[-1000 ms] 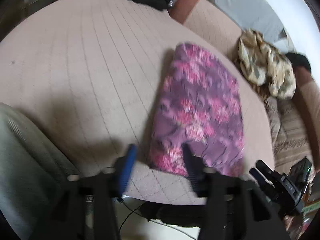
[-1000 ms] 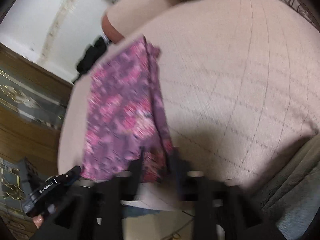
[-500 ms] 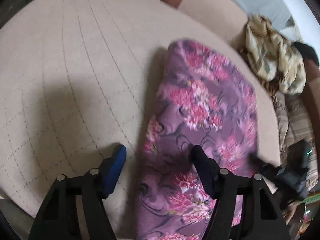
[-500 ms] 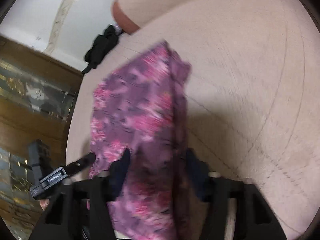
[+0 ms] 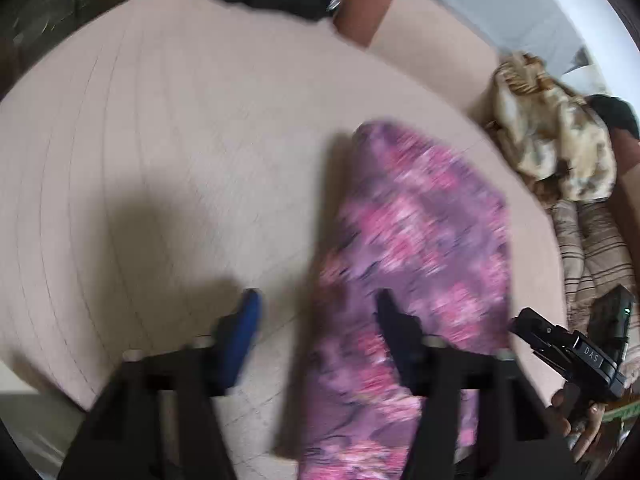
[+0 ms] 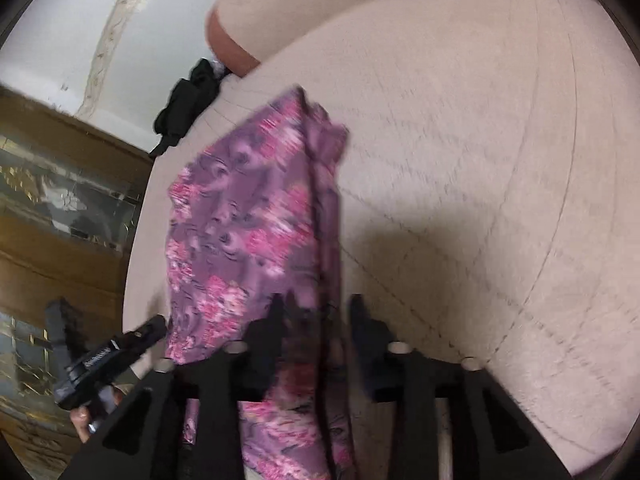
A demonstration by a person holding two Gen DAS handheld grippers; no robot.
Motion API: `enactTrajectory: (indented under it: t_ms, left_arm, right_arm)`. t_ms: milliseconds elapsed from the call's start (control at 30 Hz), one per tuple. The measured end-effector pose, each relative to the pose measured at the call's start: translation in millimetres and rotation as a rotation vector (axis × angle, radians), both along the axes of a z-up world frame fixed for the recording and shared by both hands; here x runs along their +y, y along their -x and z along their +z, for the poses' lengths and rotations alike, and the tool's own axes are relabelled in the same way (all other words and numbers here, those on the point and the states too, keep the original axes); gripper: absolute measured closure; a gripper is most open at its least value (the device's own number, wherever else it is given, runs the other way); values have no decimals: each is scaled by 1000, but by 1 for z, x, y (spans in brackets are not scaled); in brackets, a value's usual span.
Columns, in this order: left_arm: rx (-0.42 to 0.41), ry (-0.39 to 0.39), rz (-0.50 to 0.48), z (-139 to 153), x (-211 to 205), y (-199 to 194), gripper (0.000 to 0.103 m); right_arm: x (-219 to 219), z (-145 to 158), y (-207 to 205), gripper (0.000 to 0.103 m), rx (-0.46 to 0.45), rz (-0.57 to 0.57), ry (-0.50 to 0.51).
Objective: Fold small clothes
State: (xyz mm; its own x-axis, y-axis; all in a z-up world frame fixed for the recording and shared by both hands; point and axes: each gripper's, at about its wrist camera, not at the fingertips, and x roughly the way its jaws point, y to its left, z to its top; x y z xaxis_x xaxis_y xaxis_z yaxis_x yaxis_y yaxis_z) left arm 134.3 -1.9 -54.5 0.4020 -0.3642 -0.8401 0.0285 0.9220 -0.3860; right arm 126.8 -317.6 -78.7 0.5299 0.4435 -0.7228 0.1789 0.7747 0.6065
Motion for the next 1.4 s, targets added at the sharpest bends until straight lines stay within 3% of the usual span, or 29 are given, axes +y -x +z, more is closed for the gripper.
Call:
enactTrajectory:
  t_ms: [33, 200, 333, 400, 433, 567, 600, 633, 667, 767, 833, 867, 933, 1033, 1100, 1133, 1200, 1267, 1300, 1333, 1367, 1400]
  left_arm:
    - [-5, 30, 0, 9, 0, -7, 26]
    - [38, 71, 19, 23, -6, -68, 24]
    - [97, 92, 47, 3, -12, -133, 24]
    - [144, 143, 41, -17, -19, -161, 24]
    - [166, 174, 38, -27, -22, -167, 24]
    - [213, 257, 36, -57, -28, -167, 24]
    - [196, 245, 23, -53, -31, -166, 38]
    - [182, 244, -1, -48, -34, -166, 54]
    - [183, 251, -21, -43, -37, -166, 61]
    - [182, 269, -9, -37, -33, -165, 77]
    - [166, 381, 63, -33, -16, -157, 84]
    - [149, 379, 66, -33, -13, -156, 87]
    - [163, 356, 60, -43, -15, -160, 88]
    - [201, 443, 118, -55, -3, -162, 90]
    - [159, 388, 110, -53, -2, -164, 92]
    - [178, 386, 104, -57, -5, -165, 91]
    - [174, 392, 107, -51, -7, -163, 84]
    - [145, 375, 122, -37, -3, -158, 84]
    - [131, 376, 129, -31, -1, -157, 77]
    - [109, 369, 132, -23, 0, -155, 71]
    - [92, 351, 131, -18, 1, -154, 63]
    - [82, 332, 119, -15, 4, -153, 62]
  right_arm:
    - [0, 8, -2, 37, -14, 11, 0]
    - [-3, 40, -38, 29, -77, 69, -68]
    - [-17, 41, -91, 29, -81, 65, -136]
    - [-25, 33, -123, 29, -76, 61, -154]
    - [-25, 27, -134, 31, -69, 56, -147]
    - [-25, -5, -154, 58, -26, 63, -172]
    - [-25, -9, -156, 63, -14, 60, -172]
    - [-23, -12, -160, 80, -3, 66, -170]
    - [-23, -14, -162, 96, 4, 62, -161]
    - [-31, -13, -166, 98, 3, 45, -186]
    - [-36, -10, -161, 99, -6, 33, -164]
    - [-41, -9, -159, 99, -14, 8, -170]
    - [-43, -12, -160, 100, -17, 0, -152]
    - [-40, -24, -164, 100, 17, -7, -149]
    - [-41, -14, -161, 100, -18, -4, -130]
    - [-38, -10, -162, 100, -35, 5, -101]
    - [-33, -19, -165, 97, 0, 22, -101]
    - [-37, -18, -161, 85, -10, 3, -136]
    - [-39, -13, -160, 79, -27, -1, -145]
    - [-44, -4, -158, 64, -63, -13, -156]
    - [-48, 1, -156, 60, -84, -20, -163]
    - [-50, 7, -157, 60, -108, -21, -175]
